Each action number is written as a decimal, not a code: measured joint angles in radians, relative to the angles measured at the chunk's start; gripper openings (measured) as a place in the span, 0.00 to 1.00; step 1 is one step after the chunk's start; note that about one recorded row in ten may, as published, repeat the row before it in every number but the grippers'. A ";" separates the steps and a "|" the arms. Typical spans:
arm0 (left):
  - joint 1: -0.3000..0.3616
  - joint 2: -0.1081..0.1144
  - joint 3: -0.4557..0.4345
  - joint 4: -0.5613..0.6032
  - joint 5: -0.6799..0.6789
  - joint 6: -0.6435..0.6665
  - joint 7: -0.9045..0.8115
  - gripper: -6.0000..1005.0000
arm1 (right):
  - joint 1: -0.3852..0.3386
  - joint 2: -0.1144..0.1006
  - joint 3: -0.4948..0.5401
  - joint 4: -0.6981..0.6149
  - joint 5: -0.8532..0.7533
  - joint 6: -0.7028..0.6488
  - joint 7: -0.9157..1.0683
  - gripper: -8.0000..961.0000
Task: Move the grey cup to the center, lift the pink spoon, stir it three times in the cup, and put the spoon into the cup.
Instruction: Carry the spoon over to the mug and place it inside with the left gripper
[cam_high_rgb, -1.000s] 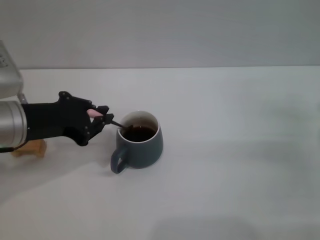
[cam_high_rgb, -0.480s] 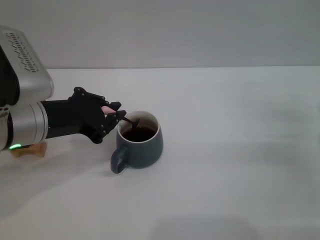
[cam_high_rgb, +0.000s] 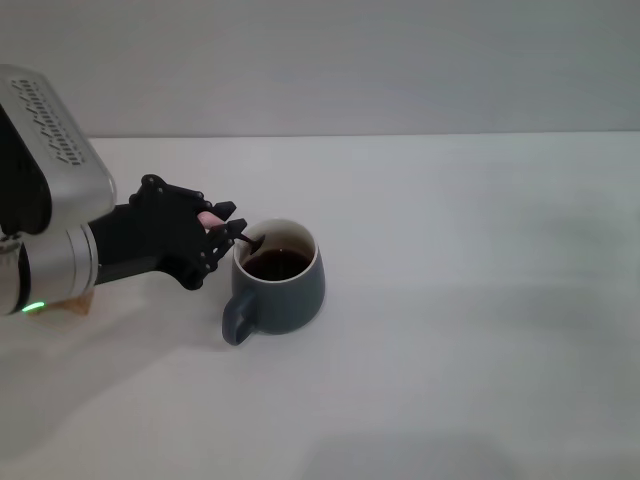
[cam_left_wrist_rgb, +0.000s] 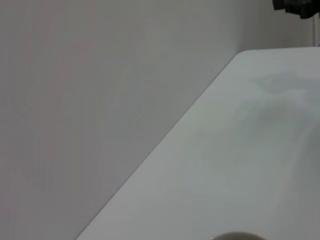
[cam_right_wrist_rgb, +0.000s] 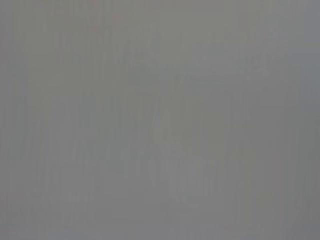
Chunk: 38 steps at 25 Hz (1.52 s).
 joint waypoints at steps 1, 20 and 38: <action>0.006 -0.006 -0.006 -0.006 0.000 -0.009 0.012 0.15 | 0.000 0.000 -0.001 0.000 0.000 0.000 0.000 0.06; 0.128 -0.089 -0.201 -0.198 -0.252 -0.237 0.400 0.15 | -0.006 0.000 -0.005 0.001 0.000 -0.009 0.000 0.06; 0.272 -0.761 -1.013 -0.164 -0.778 -1.065 1.495 0.15 | -0.011 -0.002 -0.006 -0.018 0.001 -0.030 0.006 0.06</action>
